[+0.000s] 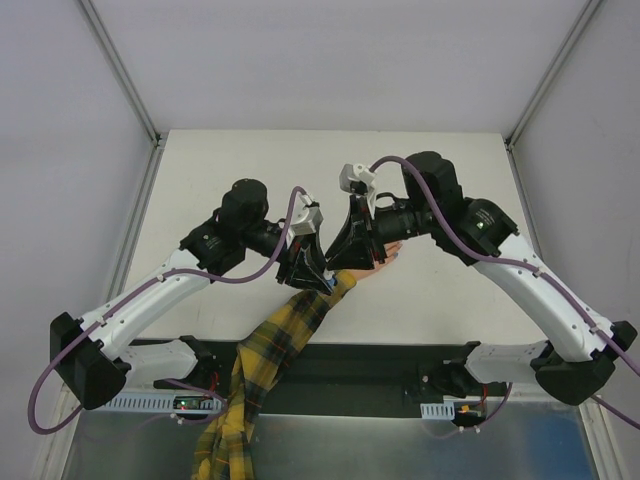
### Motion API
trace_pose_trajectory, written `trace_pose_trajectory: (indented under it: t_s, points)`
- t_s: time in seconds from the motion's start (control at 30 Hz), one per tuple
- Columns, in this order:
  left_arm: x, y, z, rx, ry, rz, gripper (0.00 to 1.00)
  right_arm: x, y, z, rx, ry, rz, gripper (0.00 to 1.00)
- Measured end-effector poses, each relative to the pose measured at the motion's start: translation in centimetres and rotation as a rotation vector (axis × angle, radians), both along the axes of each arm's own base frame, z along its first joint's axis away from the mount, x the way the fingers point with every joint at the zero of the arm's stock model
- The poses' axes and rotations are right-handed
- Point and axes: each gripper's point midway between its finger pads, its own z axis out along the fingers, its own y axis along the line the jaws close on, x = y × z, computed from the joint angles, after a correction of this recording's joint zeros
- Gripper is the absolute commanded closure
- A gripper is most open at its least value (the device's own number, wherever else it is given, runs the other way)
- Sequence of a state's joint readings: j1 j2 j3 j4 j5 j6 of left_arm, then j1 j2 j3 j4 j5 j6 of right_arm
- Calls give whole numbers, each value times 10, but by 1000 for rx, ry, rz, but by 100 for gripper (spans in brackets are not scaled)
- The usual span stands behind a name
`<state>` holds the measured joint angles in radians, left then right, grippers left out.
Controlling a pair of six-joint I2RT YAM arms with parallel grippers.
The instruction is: Paint the nails
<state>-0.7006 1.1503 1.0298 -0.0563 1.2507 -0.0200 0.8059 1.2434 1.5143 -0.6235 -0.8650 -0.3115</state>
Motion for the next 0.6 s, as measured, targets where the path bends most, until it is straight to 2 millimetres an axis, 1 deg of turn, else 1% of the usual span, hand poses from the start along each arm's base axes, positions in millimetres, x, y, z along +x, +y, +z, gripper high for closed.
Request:
trace_pose_trajectory:
  t_s: [0.2, 0.27, 0.4, 0.5, 0.53, 0.57, 0.6]
  points:
    - [-1, 0, 0, 2, 7, -2, 100, 0, 1, -4, -3, 10, 11, 69]
    - [-1, 0, 0, 4, 11, -2, 100, 0, 2, -5, -4, 12, 11, 73]
    - [-2, 1, 1, 4, 14, -2, 100, 1, 2, -6, -5, 12, 10, 76]
    - [-2, 1, 3, 2, 7, 7, 100, 1, 2, -6, -5, 8, 7, 87]
    - [-1, 1, 3, 3, 5, 16, 100, 2, 3, -6, -5, 3, 5, 95]
    - [2, 1, 2, 7, 2, 31, 100, 4, 4, -7, -7, -8, -7, 99]
    - [4, 0, 1, 12, 0, 47, 100, 6, 5, -8, -11, -14, -19, 99]
